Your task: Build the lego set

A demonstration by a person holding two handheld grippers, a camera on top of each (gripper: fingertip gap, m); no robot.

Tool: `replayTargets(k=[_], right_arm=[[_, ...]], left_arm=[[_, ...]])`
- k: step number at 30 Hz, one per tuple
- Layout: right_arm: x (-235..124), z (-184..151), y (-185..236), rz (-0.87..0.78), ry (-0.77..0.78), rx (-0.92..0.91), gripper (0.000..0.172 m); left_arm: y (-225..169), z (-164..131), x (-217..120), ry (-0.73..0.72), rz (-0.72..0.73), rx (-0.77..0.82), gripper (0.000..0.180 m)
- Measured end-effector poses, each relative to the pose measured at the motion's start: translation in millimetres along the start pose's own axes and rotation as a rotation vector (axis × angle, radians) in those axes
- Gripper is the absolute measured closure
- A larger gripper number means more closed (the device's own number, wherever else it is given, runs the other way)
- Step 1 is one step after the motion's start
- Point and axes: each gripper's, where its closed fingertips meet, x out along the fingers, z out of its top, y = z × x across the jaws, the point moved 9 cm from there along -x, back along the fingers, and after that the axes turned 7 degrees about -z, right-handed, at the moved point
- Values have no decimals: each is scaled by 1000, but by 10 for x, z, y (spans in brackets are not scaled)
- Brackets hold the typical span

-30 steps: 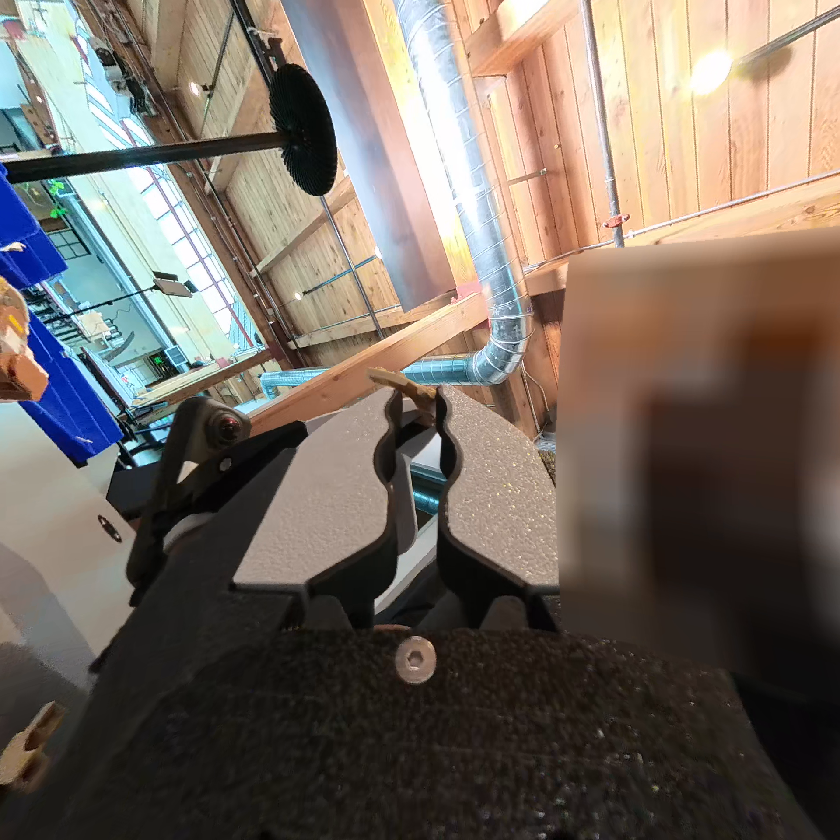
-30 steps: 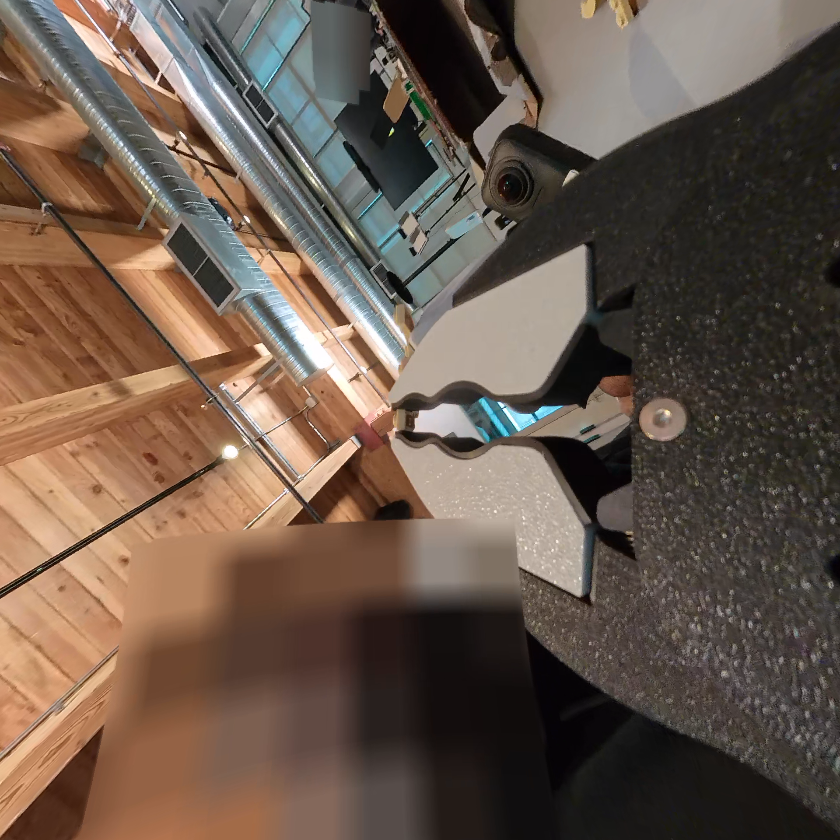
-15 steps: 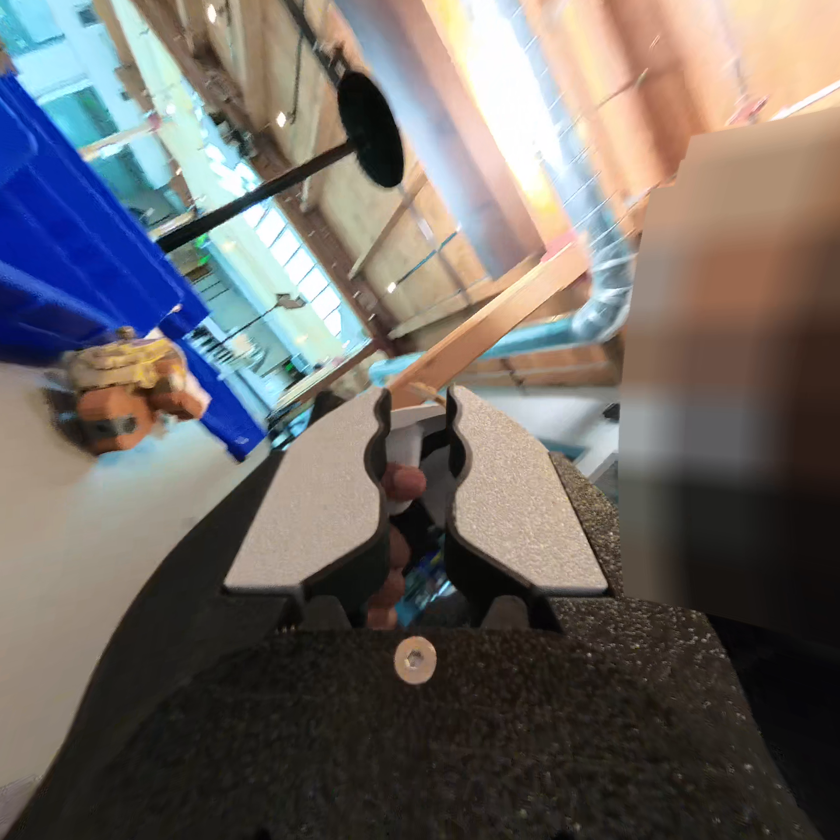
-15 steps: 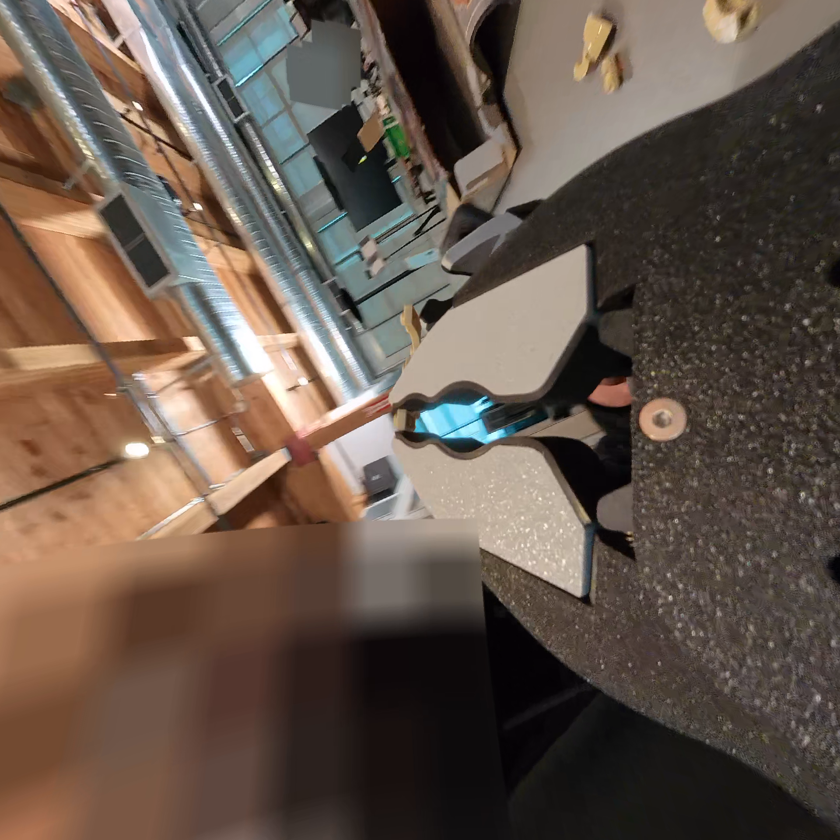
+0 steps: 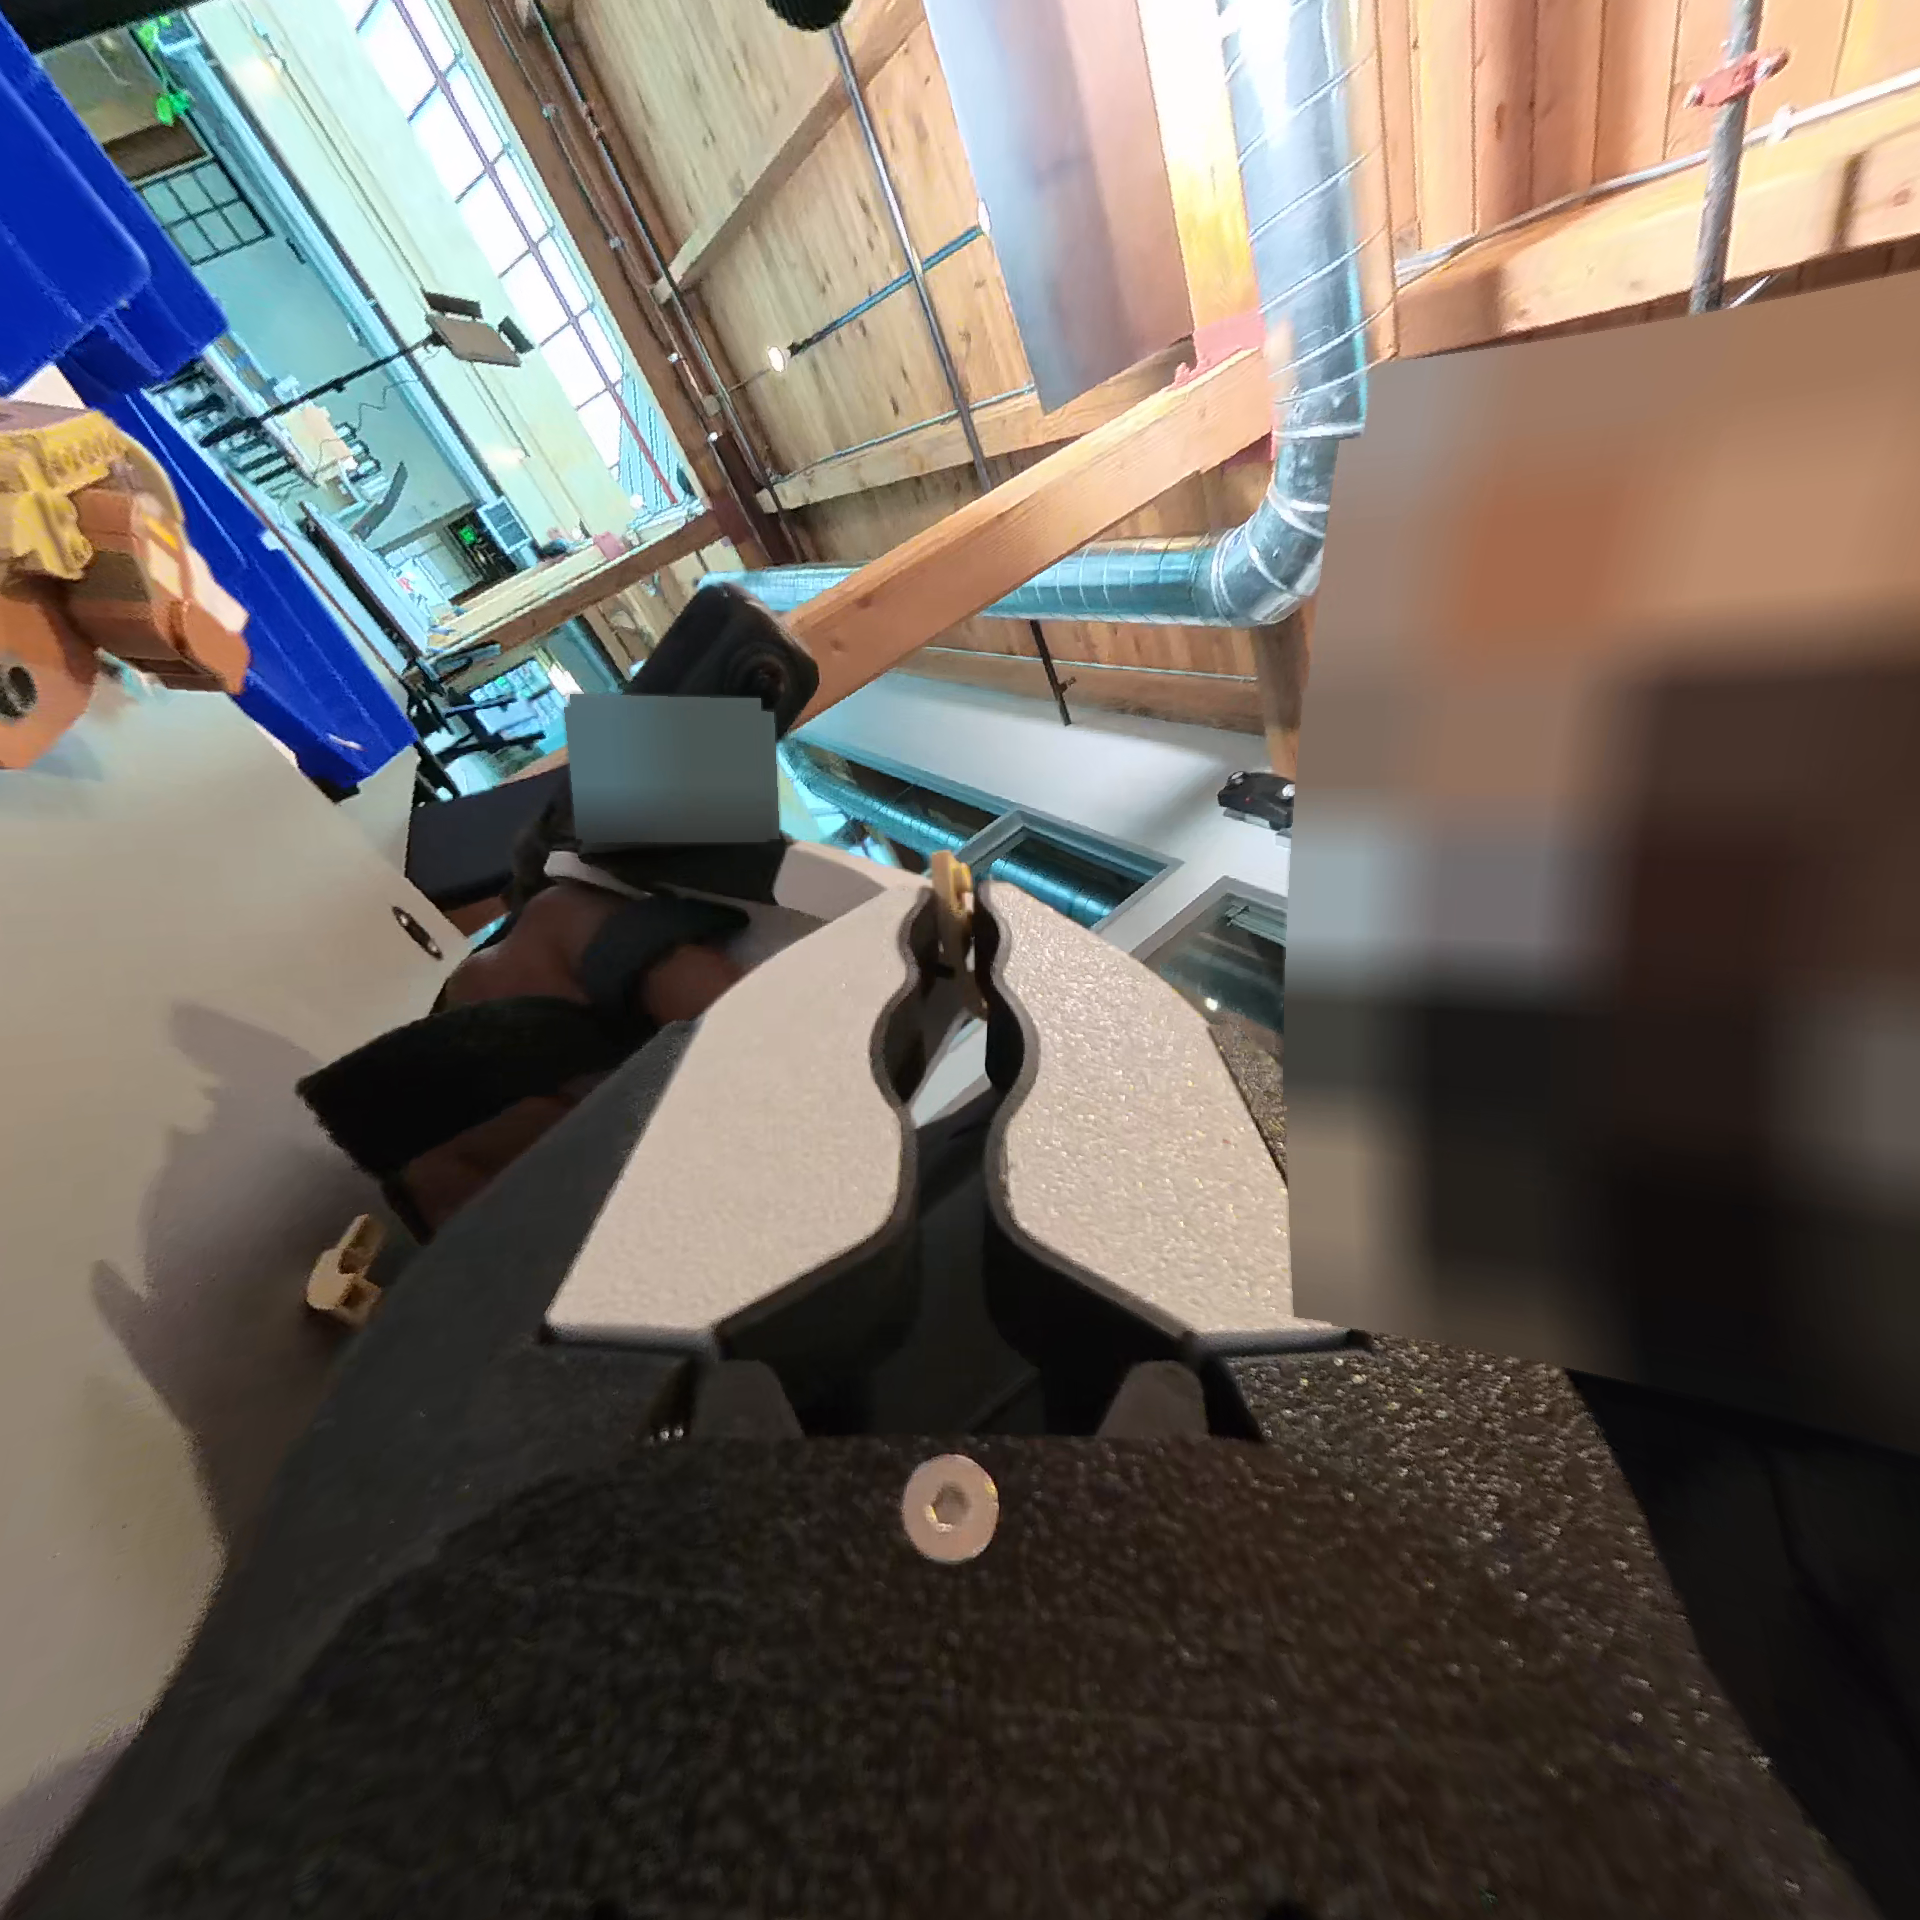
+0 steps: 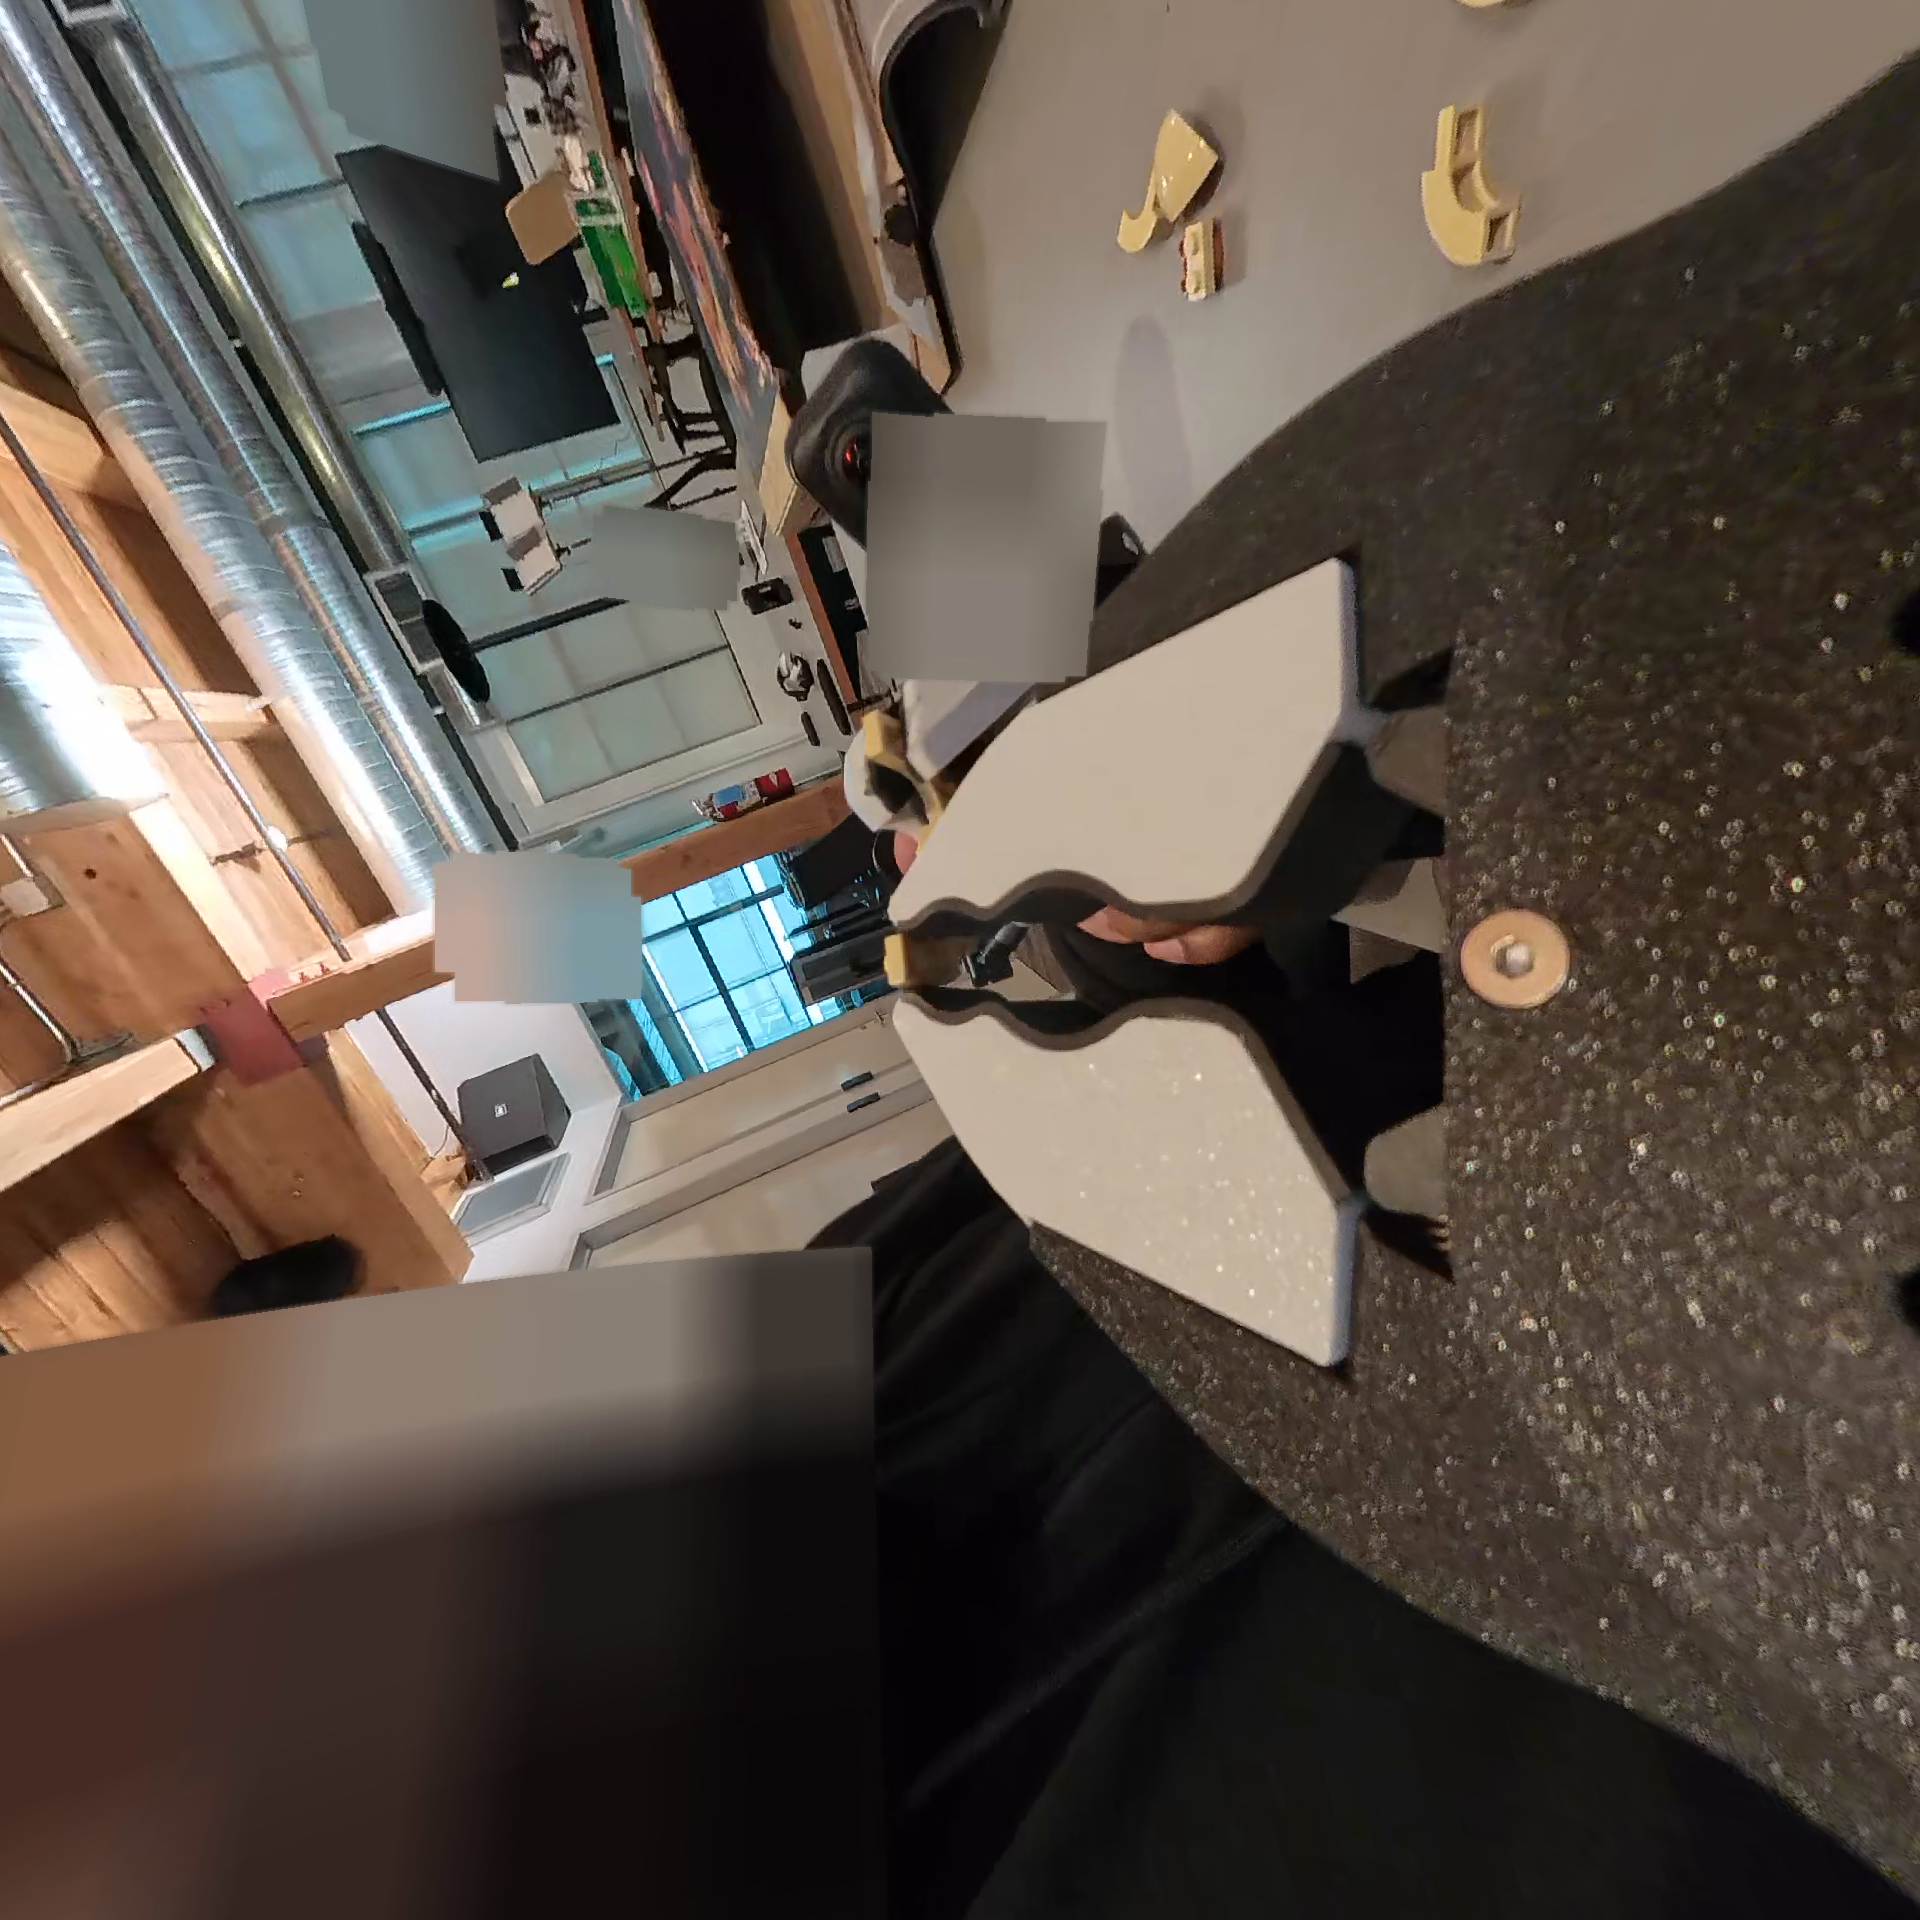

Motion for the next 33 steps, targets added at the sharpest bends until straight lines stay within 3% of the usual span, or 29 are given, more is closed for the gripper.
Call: replayTargets(k=[5,8,11,17,23,33], right_arm=[[-74,20,-123,-281,-28,-90,152],[-145,69,-58,-577,-10,-396,149],[-44,48,15,-751,168,-652,149],[252,-164,-73,-844,433,-870,150],[326,-223,-117,-888,498,-941,157],[350,-228,-118,-820,601,-960,164]], left_arm=[[-29,70,-116,-182,63,112,176],[-46,88,-232,-278,347,254,176],[-110,79,-290,-320,599,429,176],[-120,11,-214,-297,702,523,176],[-73,-71,-204,-300,694,500,176],[-64,-76,-220,-253,685,481,176]])
